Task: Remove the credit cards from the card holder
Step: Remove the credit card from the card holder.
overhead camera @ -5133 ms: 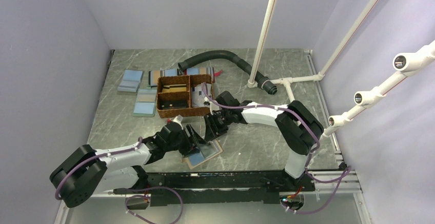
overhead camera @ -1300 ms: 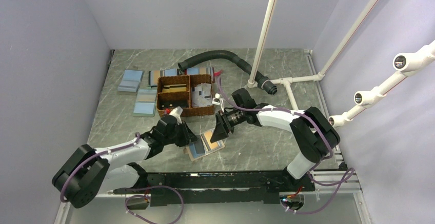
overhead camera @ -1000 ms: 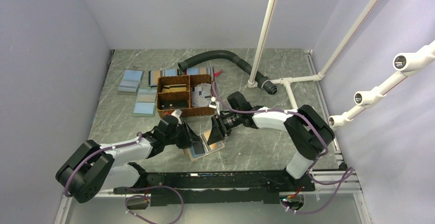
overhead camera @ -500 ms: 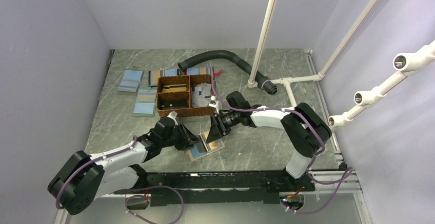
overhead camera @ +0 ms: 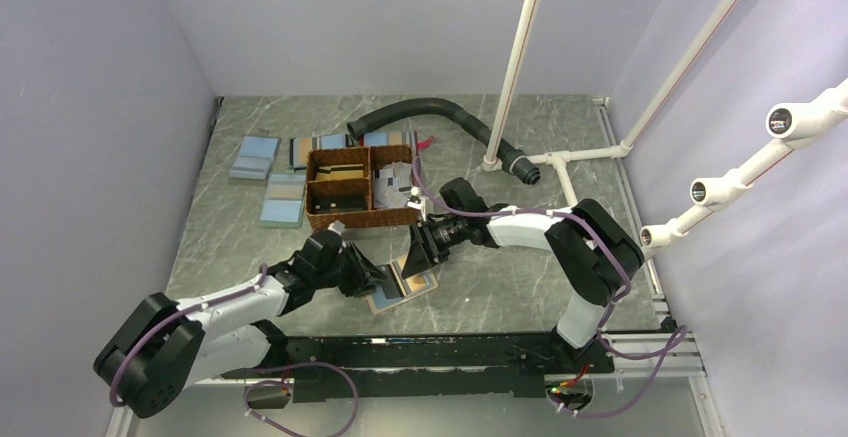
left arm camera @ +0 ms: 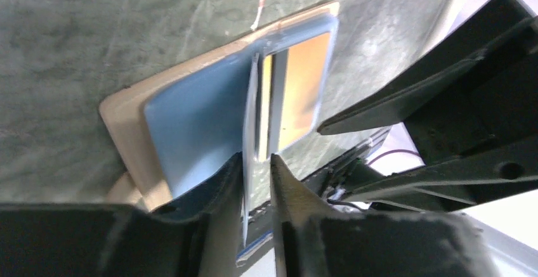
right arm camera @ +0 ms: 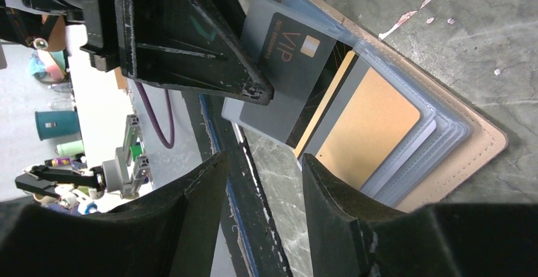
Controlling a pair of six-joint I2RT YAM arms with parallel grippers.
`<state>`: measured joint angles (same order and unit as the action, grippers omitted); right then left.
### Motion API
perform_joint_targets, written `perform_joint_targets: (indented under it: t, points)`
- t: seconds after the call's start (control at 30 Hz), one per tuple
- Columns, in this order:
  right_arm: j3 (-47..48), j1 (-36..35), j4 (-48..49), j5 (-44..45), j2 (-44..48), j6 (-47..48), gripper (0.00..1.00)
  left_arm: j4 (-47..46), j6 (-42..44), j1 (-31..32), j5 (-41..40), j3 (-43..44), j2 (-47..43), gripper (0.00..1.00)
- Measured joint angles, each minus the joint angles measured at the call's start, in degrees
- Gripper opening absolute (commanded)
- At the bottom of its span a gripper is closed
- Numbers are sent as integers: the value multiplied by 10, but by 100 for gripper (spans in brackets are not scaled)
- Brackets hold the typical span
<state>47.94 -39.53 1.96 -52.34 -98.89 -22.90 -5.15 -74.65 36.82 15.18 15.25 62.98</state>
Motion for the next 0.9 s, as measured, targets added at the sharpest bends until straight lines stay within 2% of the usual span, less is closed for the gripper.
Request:
perform_joint_targets:
  t: [0.07,0.1,0.4,0.9]
  points:
    - [0,0,0,0,0,-3,49,4,-3,0,-1,0,-18,1]
    - [0,0,0,0,-1,-4,49,5,-5,0,-2,0,-25,0]
    - [0,0,8,-7,-5,-32,49,-13,-4,0,-7,-30,-47,0]
    - [9,15,30,-33,-14,-68,45,-72,99,0,-4,-54,-173,0]
